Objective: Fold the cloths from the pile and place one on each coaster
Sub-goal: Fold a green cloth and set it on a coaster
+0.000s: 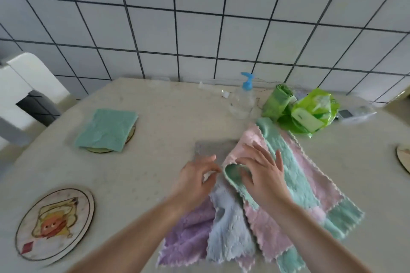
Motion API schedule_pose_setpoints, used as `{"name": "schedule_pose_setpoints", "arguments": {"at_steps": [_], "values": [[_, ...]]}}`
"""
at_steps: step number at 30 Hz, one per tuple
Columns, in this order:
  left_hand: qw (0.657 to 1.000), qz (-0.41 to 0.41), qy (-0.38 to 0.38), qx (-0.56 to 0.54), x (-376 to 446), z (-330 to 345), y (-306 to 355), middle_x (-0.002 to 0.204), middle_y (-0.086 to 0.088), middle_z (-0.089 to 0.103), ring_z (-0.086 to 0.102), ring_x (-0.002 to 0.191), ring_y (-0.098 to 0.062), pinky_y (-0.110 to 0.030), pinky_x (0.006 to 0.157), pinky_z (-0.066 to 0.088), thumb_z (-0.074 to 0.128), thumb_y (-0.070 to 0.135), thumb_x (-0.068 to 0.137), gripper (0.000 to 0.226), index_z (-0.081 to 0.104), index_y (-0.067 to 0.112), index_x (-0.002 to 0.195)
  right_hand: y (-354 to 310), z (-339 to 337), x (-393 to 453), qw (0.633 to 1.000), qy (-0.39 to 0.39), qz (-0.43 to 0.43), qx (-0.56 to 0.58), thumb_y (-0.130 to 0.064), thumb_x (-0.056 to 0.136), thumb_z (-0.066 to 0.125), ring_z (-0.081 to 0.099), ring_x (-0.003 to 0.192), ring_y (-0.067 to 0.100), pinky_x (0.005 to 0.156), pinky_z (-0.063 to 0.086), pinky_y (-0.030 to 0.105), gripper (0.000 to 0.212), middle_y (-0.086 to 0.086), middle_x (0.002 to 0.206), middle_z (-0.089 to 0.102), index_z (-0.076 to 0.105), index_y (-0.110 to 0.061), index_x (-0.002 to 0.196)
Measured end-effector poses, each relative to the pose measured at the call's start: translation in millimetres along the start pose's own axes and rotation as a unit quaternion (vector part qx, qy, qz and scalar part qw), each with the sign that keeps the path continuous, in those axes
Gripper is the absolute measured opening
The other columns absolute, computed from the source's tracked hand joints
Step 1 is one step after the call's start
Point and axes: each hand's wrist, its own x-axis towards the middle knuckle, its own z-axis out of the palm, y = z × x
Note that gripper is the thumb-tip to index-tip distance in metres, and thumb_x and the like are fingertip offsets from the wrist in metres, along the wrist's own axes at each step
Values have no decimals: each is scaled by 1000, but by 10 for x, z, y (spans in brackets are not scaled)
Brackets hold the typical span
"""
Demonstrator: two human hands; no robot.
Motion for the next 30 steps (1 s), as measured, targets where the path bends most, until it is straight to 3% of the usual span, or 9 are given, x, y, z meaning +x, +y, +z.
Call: {"name": "schedule_pose_setpoints", "arguments": {"at_steps": [4,6,9,11,15,18,21,26,30], "values": [[996,-71,-61,-8,-78,278,242,127,12,48,46,121,-3,-11,91,34,52,17,91,27,67,22,113,301,-135,-72,997,-70,22,14,-20,95,43,23,140,8,117,-1,46,33,-16,142,41,57,-32,122],[991,-118,-65,7,-99,396,337,118,3,62,62,96,-5,-11,73,42,49,18,93,32,61,25,121,417,-167,-57,993,-111,26,1,-17,96,38,19,141,9,117,-2,46,38,-16,146,36,52,-32,128],[981,-182,-58,17,-132,532,459,103,-9,68,60,61,-5,-10,44,34,47,20,92,36,56,24,127,532,-191,-16,982,-186,6,-24,-21,97,34,14,142,12,116,-5,49,38,-16,147,32,51,-31,130],[980,-193,-29,40,-156,570,537,107,-4,68,65,85,-17,-16,55,42,46,21,92,37,55,23,128,558,-190,14,975,-216,-18,-47,-32,99,29,13,142,15,114,-8,49,39,-13,149,30,52,-30,130],[981,-190,28,43,-204,567,704,124,7,60,58,106,-10,-18,80,39,46,22,94,34,57,23,126,611,-207,79,969,-228,-59,-73,-24,99,28,10,144,16,113,-9,51,41,-10,151,26,43,-27,137],[982,-167,79,29,-213,467,853,111,9,67,62,77,-13,-25,71,47,46,17,94,30,63,24,118,629,-326,111,981,-165,-81,-64,-9,94,34,19,141,14,115,-1,48,46,-9,150,28,41,-24,138],[976,-158,152,18,-161,290,935,67,10,63,51,51,-7,-28,55,43,51,11,89,26,69,26,102,620,-589,211,993,-52,-107,-14,-16,94,45,44,126,18,114,19,38,38,-4,137,46,50,-19,131],[968,-50,232,77,-65,-176,1260,97,9,58,55,88,-7,-11,79,41,63,2,80,27,67,14,103,469,-1187,483,975,103,-185,72,-3,82,61,60,98,27,83,47,32,36,7,112,58,62,-9,117],[955,9,269,125,-59,-689,1530,88,18,55,53,79,0,-15,72,43,62,10,81,30,55,23,107,210,-1637,671,954,185,-205,119,4,79,58,62,94,28,81,49,33,38,8,114,59,64,-8,115]]}}
